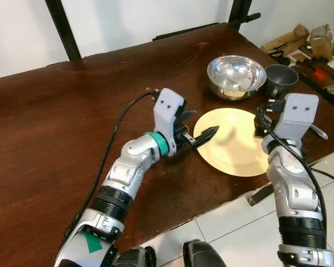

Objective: Setting the table

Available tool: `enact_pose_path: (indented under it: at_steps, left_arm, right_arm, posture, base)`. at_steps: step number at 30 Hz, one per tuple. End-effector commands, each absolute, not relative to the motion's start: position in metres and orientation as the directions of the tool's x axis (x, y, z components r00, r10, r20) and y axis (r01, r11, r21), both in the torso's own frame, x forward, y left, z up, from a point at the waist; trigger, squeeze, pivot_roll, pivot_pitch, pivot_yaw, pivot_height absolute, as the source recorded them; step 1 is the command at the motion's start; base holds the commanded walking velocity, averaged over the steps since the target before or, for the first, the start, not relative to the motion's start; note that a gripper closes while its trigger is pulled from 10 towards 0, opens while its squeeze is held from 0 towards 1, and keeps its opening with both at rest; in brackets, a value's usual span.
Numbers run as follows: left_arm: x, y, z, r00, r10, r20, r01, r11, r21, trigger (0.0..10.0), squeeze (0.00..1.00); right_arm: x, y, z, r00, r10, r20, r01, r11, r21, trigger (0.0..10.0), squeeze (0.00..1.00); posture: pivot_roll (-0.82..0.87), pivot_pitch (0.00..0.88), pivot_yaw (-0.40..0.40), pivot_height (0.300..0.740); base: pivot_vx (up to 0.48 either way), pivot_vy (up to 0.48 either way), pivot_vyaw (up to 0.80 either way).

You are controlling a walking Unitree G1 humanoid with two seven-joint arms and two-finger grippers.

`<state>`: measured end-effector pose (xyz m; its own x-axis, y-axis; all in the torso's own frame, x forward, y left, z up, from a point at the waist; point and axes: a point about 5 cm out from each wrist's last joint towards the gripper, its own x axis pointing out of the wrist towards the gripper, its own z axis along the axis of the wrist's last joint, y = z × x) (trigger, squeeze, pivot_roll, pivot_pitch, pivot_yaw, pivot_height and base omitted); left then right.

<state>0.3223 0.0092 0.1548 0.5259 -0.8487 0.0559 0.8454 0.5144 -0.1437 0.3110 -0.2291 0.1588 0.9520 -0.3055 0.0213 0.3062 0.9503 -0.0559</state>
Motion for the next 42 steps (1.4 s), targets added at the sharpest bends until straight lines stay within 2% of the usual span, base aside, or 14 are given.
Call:
enact_pose_path:
  at_steps: [1,10,15,21,23,24,27,29,34,36,37,38,41,42]
  left_arm:
    - [0.322,0.002,0.144,0.493,-0.870,0.005,0.858,0.486,-0.165,10.0,0.00]
    - [0.327,-0.031,0.147,0.388,-0.921,-0.027,0.910,0.388,-0.149,10.0,0.00]
    - [0.328,-0.037,0.141,0.377,-0.920,-0.110,0.920,0.385,-0.075,10.0,0.00]
    - [0.329,-0.031,0.124,0.372,-0.900,-0.225,0.923,0.384,-0.010,10.0,0.00]
    - [0.327,-0.024,0.109,0.370,-0.870,-0.325,0.926,0.375,0.050,10.0,0.00]
    - [0.327,-0.024,0.109,0.370,-0.870,-0.325,0.926,0.375,0.050,10.0,0.00]
    - [0.331,-0.004,0.087,0.455,-0.751,-0.479,0.883,0.449,0.134,10.0,0.00]
    - [0.332,-0.001,0.085,0.463,-0.736,-0.493,0.877,0.459,0.139,10.0,0.00]
    - [0.341,0.025,0.079,0.550,-0.643,-0.533,0.815,0.554,0.172,10.0,0.00]
    - [0.345,0.050,0.074,0.581,-0.604,-0.545,0.781,0.601,0.166,10.0,0.00]
    - [0.345,0.050,0.074,0.581,-0.604,-0.545,0.781,0.601,0.166,10.0,0.00]
    - [0.345,0.067,0.070,0.595,-0.585,-0.551,0.762,0.628,0.157,10.0,0.00]
    - [0.345,0.078,0.068,0.604,-0.572,-0.554,0.749,0.645,0.151,10.0,0.00]
    - [0.344,0.090,0.065,0.611,-0.564,-0.555,0.739,0.659,0.144,10.0,0.00]
  right_arm:
    - [0.308,-0.232,0.157,0.947,-0.319,0.024,0.320,0.946,-0.053,10.0,0.00]
    - [0.301,-0.217,0.170,0.959,-0.262,0.110,0.268,0.962,-0.050,10.0,0.00]
    - [0.297,-0.211,0.174,0.961,-0.243,0.133,0.251,0.967,-0.043,10.0,0.00]
    - [0.295,-0.210,0.176,0.960,-0.240,0.145,0.248,0.968,-0.039,10.0,0.00]
    - [0.296,-0.211,0.176,0.960,-0.239,0.145,0.247,0.968,-0.038,10.0,0.00]
    - [0.296,-0.211,0.176,0.960,-0.239,0.145,0.247,0.968,-0.038,10.0,0.00]
    - [0.297,-0.209,0.178,0.962,-0.229,0.146,0.237,0.971,-0.040,10.0,0.00]
    - [0.297,-0.208,0.178,0.963,-0.228,0.146,0.236,0.971,-0.040,10.0,0.00]
    - [0.297,-0.208,0.179,0.964,-0.221,0.146,0.229,0.973,-0.040,10.0,0.00]
    - [0.298,-0.208,0.179,0.966,-0.212,0.145,0.220,0.975,-0.041,10.0,0.00]
    - [0.298,-0.208,0.179,0.966,-0.212,0.145,0.220,0.975,-0.041,10.0,0.00]
    - [0.299,-0.206,0.179,0.969,-0.201,0.144,0.208,0.977,-0.041,10.0,0.00]
    - [0.299,-0.205,0.178,0.971,-0.193,0.143,0.200,0.979,-0.041,10.0,0.00]
    - [0.300,-0.203,0.178,0.974,-0.174,0.142,0.181,0.983,-0.040,10.0,0.00]
  posture:
    - [-0.20,0.042,0.116,0.740]
    - [-0.23,0.098,0.165,0.740]
    - [-0.24,0.115,0.178,0.740]
    - [-0.23,0.119,0.175,0.740]
    - [-0.23,0.122,0.170,0.740]
    - [-0.23,0.122,0.170,0.740]
    - [-0.22,0.123,0.164,0.740]
    - [-0.22,0.123,0.164,0.740]
    - [-0.21,0.121,0.157,0.740]
    - [-0.19,0.116,0.156,0.740]
    - [-0.19,0.116,0.156,0.740]
    - [-0.18,0.111,0.155,0.740]
    - [-0.18,0.111,0.155,0.740]
    - [-0.17,0.106,0.149,0.740]
  base:
    - [0.000,0.000,0.00]
    - [0.000,0.000,0.00]
    - [0.000,0.000,0.00]
    - [0.000,0.000,0.00]
    - [0.000,0.000,0.00]
    - [0.000,0.000,0.00]
    - [0.000,0.000,0.00]
    - [0.000,0.000,0.00]
    - [0.000,0.000,0.00]
    - [0.000,0.000,0.00]
    - [0.000,0.000,0.00]
    - [0.000,0.000,0.00]
    - [0.000,0.000,0.00]
    - [0.000,0.000,0.00]
